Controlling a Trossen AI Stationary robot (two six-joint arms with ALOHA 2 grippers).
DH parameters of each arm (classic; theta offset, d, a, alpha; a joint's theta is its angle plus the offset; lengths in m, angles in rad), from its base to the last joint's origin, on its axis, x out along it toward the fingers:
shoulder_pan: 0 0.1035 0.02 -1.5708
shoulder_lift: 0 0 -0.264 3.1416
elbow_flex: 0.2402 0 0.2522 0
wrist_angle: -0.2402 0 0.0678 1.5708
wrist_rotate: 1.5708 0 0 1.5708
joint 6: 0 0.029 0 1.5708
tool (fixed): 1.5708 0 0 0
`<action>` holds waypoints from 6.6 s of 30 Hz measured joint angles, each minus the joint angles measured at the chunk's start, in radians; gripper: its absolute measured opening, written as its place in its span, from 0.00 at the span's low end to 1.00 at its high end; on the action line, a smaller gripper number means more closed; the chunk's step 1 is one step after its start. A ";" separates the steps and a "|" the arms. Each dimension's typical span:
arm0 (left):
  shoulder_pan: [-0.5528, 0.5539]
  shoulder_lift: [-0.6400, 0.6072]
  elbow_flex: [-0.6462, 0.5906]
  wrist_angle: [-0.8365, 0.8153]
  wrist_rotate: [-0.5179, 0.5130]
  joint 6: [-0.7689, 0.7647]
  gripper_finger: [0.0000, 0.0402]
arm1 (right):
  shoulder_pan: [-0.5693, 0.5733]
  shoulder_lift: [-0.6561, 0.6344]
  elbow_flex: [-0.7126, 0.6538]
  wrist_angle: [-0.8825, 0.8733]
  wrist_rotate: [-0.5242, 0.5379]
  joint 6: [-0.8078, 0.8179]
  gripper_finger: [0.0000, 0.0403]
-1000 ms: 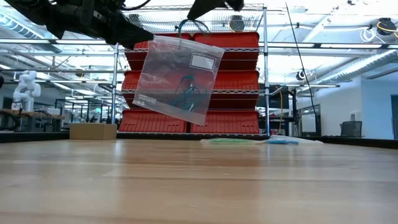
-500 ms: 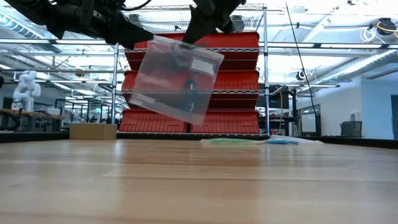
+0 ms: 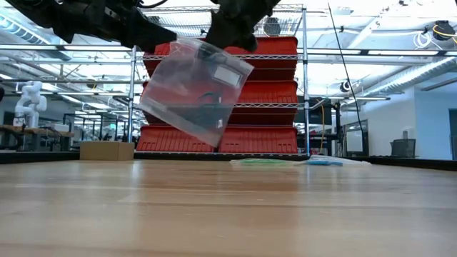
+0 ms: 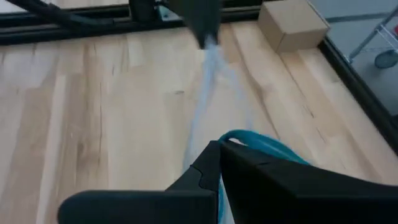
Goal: Sort rubber bands
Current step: Put the blue rubber band into the transparent zip bag, then close the transparent zip bag
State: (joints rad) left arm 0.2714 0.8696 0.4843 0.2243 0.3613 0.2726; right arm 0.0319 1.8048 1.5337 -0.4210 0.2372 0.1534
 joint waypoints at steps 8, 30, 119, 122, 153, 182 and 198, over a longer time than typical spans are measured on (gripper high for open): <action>-0.002 0.000 0.000 0.002 -0.031 -0.002 0.01 | 0.001 0.034 -0.001 0.009 -0.036 -0.011 0.12; -0.002 0.001 0.001 -0.025 -0.077 0.002 0.01 | 0.036 0.002 0.179 -0.331 -0.031 0.018 0.41; -0.090 0.600 0.007 0.121 -0.194 -0.241 0.01 | 0.147 -0.036 -0.497 0.295 -0.106 0.290 0.00; 0.004 0.612 0.007 0.117 -0.192 -0.207 0.01 | 0.179 0.012 -0.496 0.441 -0.113 0.297 0.00; -0.286 0.634 -0.055 0.241 -0.009 -0.653 0.00 | -0.040 -0.125 -0.507 0.087 -0.153 0.284 0.00; -0.127 0.634 -0.075 0.472 -0.190 -0.577 0.00 | 0.295 0.185 -0.567 0.748 0.033 1.086 0.40; 0.069 0.633 -0.075 0.488 0.047 -0.527 0.00 | 0.134 0.130 -0.459 0.418 0.017 0.576 0.01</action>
State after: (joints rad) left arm 0.3402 1.5023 0.4091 0.7124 0.4080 -0.2545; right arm 0.1655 1.9349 1.0745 -0.0029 0.2547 0.7294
